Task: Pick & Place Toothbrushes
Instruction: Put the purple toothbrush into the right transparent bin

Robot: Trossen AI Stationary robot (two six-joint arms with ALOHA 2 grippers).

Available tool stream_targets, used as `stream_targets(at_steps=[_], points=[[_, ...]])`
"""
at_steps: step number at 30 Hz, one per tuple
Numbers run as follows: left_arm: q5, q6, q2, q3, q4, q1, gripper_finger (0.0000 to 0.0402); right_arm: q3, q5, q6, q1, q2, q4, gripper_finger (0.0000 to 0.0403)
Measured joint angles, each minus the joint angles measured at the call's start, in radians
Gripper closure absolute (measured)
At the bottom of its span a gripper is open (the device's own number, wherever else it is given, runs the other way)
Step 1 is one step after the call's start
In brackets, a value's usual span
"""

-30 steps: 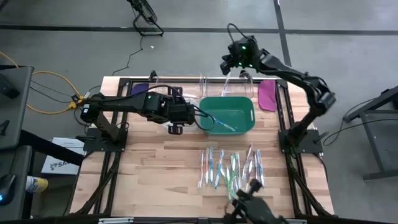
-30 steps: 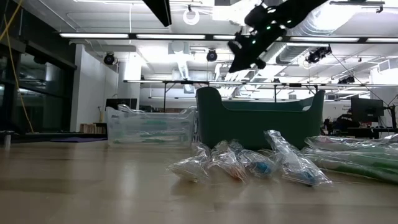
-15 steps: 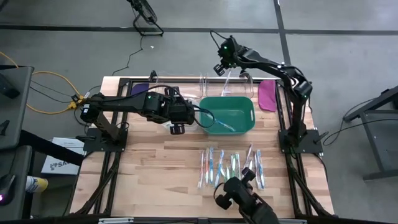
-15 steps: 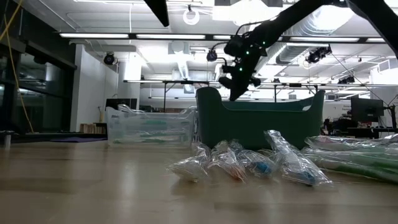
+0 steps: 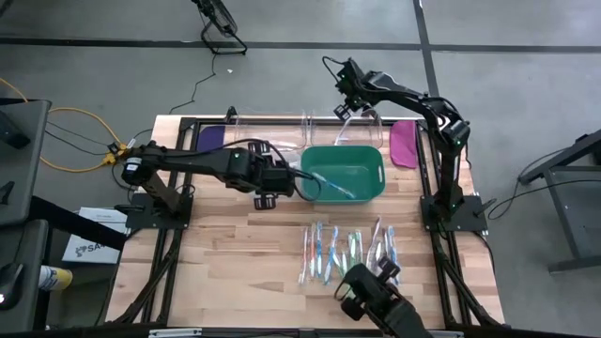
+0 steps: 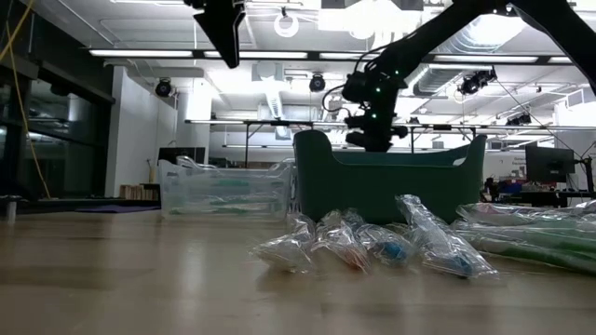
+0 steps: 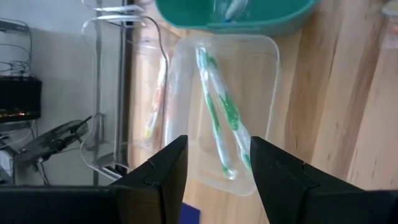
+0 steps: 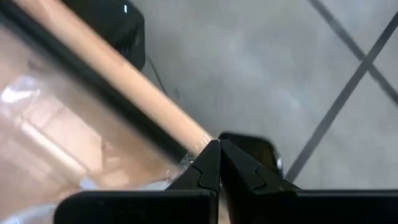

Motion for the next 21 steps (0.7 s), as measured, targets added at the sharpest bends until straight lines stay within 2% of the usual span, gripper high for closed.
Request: stream_targets(at_steps=[5,15,21], points=[[0.002,0.003,0.0,-0.007,0.001,0.0,0.0236,0.0,0.002,0.026,0.001,-0.001,-0.07,0.04],[0.002,0.016,0.0,-0.007,0.0,0.0,0.0236,0.0,0.02,0.083,0.006,-0.01,-0.332,0.04],[0.002,0.033,0.0,-0.007,0.0,0.0,0.0236,-0.001,-0.017,0.13,0.019,-0.047,-0.367,0.04]])
